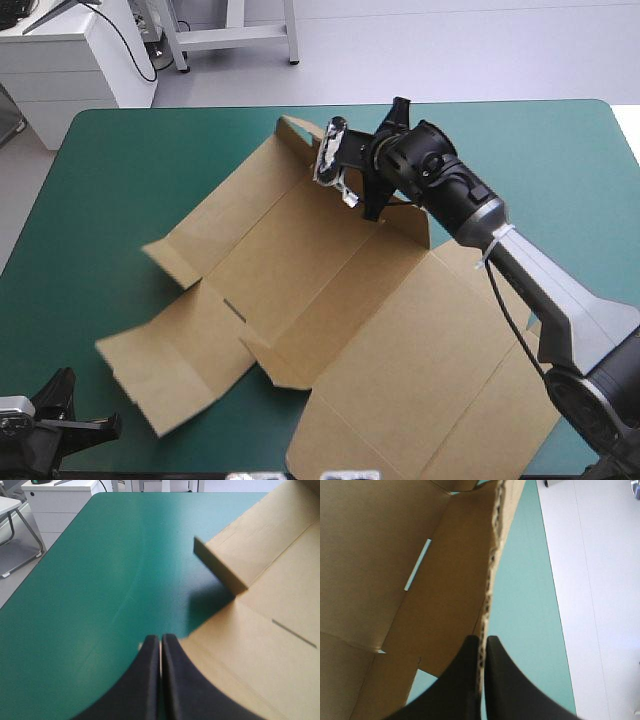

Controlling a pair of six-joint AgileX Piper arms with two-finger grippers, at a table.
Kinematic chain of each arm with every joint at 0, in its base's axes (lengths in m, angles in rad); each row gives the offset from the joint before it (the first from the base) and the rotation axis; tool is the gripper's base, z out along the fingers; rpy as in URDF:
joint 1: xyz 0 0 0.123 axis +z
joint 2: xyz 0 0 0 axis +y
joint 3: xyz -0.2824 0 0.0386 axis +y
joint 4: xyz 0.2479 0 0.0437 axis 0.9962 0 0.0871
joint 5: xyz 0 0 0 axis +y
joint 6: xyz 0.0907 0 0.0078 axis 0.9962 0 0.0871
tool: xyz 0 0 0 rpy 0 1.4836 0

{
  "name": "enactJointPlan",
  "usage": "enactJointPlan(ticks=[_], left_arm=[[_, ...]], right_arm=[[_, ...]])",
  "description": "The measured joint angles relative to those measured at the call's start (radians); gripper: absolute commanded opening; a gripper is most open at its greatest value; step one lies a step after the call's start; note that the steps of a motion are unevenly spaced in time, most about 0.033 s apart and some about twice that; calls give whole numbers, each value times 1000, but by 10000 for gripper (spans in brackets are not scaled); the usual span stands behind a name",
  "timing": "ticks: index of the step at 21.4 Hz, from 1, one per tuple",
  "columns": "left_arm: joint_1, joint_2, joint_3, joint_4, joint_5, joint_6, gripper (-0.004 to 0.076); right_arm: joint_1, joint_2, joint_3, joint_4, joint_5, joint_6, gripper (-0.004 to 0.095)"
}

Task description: Fold the box

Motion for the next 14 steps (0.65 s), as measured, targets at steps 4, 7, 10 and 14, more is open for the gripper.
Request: enactJointPlan(ticks=[4,7,10,14], left_arm=[[0,0,0,0,0,-4,-8],[0,0,0,0,0,-4,-8],[0,0,0,0,0,-4,-8],[0,0,0,0,0,-4,-8]], right_arm=[[142,1,6,-46,-20,-13,0],[210,13,6,-220,-83,-24,-2],[216,48,6,-347,-171,-5,-2],[216,104,6,-404,-293,-3,-21]])
